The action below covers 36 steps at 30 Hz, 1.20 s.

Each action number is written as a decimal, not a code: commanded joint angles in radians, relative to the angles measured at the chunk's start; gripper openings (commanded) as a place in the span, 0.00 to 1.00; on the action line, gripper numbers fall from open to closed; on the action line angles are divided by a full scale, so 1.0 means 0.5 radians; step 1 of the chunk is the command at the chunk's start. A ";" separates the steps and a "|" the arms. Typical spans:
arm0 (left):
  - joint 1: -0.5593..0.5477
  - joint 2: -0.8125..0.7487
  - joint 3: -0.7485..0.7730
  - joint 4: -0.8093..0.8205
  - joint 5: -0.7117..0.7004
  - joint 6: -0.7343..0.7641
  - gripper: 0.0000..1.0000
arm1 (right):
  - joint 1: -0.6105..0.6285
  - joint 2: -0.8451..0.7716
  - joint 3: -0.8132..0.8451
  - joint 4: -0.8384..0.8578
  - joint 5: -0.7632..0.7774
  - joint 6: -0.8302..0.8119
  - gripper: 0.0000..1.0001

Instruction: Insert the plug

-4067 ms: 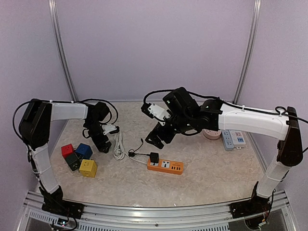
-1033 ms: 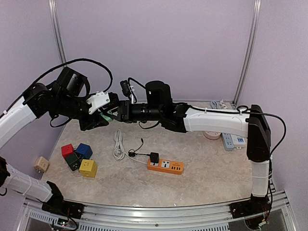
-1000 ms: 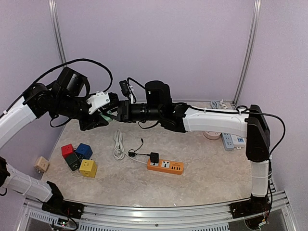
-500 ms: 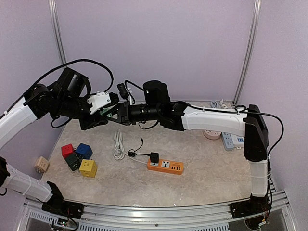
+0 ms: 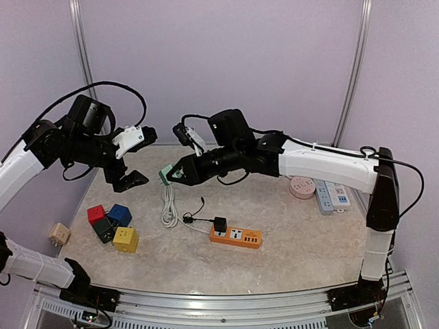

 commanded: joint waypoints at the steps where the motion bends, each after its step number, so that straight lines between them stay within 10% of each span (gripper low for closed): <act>1: 0.297 -0.135 -0.072 -0.059 0.241 -0.011 0.99 | -0.015 -0.343 -0.096 -0.817 0.464 -0.924 0.00; 12: 0.846 -0.229 -0.386 -0.014 0.301 -0.122 0.99 | -0.097 -0.499 -0.697 -1.235 0.531 -1.828 0.00; 36: 0.929 -0.104 -0.345 -0.018 0.271 -0.177 0.99 | -0.213 -0.111 -0.679 -1.188 0.662 -1.970 0.00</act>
